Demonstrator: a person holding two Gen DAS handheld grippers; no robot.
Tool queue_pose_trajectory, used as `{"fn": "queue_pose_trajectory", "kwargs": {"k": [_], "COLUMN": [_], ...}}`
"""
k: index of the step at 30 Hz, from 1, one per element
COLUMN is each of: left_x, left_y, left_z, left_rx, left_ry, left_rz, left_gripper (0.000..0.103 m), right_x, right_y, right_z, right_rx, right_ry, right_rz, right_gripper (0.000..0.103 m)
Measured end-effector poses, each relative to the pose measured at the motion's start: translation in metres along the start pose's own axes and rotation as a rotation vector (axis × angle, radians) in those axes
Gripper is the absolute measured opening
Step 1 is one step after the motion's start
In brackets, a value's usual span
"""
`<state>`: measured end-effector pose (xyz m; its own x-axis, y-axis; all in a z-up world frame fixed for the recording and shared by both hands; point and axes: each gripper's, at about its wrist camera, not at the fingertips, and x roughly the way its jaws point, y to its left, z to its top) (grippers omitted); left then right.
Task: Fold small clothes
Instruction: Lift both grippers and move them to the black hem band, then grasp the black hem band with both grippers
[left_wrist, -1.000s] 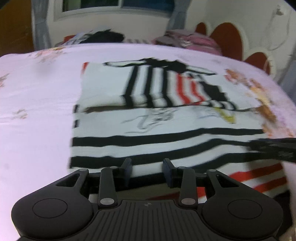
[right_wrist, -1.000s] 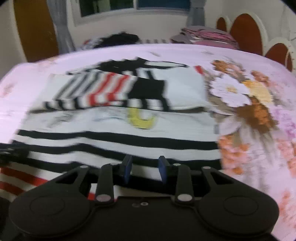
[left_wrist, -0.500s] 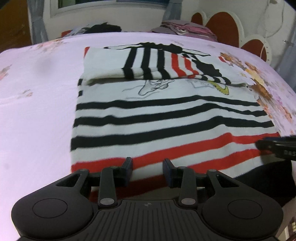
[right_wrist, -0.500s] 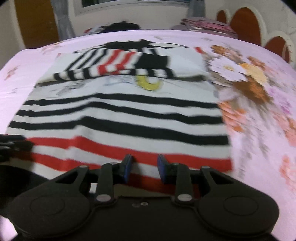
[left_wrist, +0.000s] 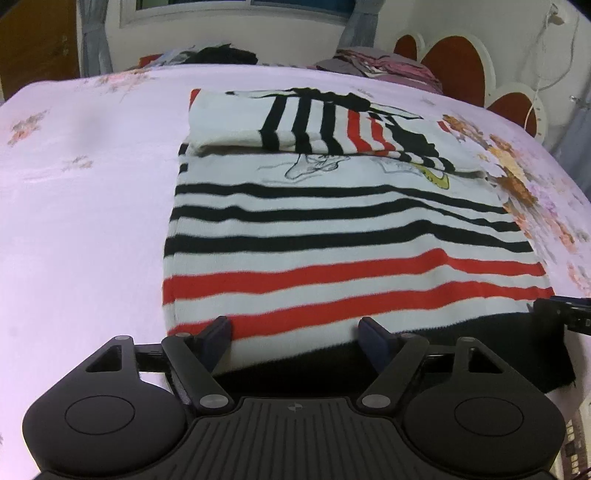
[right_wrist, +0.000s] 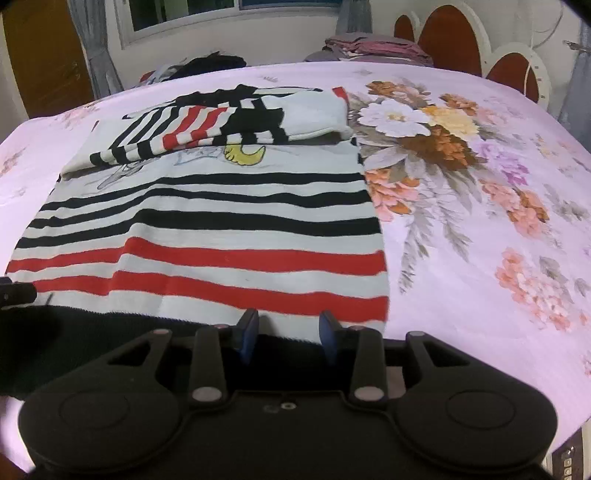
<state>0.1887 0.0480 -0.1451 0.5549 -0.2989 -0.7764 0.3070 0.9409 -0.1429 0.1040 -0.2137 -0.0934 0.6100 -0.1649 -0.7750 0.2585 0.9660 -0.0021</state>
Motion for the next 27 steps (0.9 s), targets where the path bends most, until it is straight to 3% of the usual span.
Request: {"fn": "queue_pose_trajectory", "kwargs": {"k": [12,22,27], "left_x": [-0.017,-0.017,-0.015], "left_y": [0.027,0.035,0.036], "left_z": [-0.03,-0.04,-0.039], "left_rx": [-0.031,-0.122,-0.148], "left_ry": [0.021,0.038,0.066], "left_rz": [-0.04,-0.103,-0.135], "left_gripper": [0.075,0.075,0.075], "right_x": [-0.017,-0.026,-0.023], "right_y": [-0.006,0.023,0.014], "right_z": [-0.021,-0.022,-0.029], "right_rx": [0.025,0.023,0.036], "right_ry": [0.001,-0.037,-0.025], "right_rz": [-0.057,0.006,-0.053], "right_gripper": [0.05,0.04,0.043]}}
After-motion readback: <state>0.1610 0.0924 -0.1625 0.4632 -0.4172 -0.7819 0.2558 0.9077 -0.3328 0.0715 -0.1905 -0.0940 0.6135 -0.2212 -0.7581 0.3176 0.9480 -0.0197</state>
